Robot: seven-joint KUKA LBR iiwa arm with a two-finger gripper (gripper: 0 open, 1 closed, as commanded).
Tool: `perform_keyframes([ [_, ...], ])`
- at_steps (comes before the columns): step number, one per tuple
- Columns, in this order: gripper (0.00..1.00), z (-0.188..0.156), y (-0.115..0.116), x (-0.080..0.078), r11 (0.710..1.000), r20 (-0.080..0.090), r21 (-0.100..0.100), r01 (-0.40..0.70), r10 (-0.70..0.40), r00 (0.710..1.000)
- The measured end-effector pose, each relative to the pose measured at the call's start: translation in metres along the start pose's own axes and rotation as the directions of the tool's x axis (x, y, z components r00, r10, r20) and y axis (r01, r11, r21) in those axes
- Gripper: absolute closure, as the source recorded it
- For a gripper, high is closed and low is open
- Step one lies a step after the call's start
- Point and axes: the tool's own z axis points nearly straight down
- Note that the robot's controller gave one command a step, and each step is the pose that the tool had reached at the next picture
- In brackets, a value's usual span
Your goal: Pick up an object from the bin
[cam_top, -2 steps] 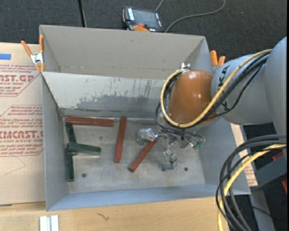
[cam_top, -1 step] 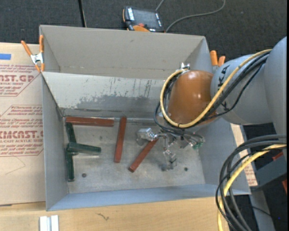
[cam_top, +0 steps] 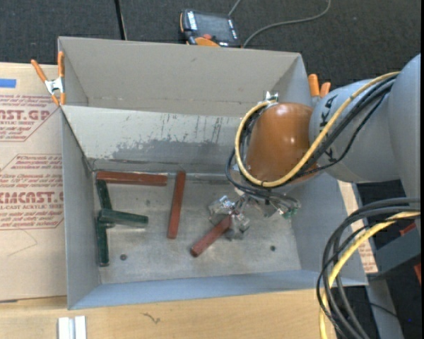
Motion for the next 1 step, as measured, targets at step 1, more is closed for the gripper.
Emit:
perform_keyframes([
  [1,1.0,-0.0843,-0.0006,-0.0027,1.0,0.005,0.004,-0.001,0.001,1.0],
])
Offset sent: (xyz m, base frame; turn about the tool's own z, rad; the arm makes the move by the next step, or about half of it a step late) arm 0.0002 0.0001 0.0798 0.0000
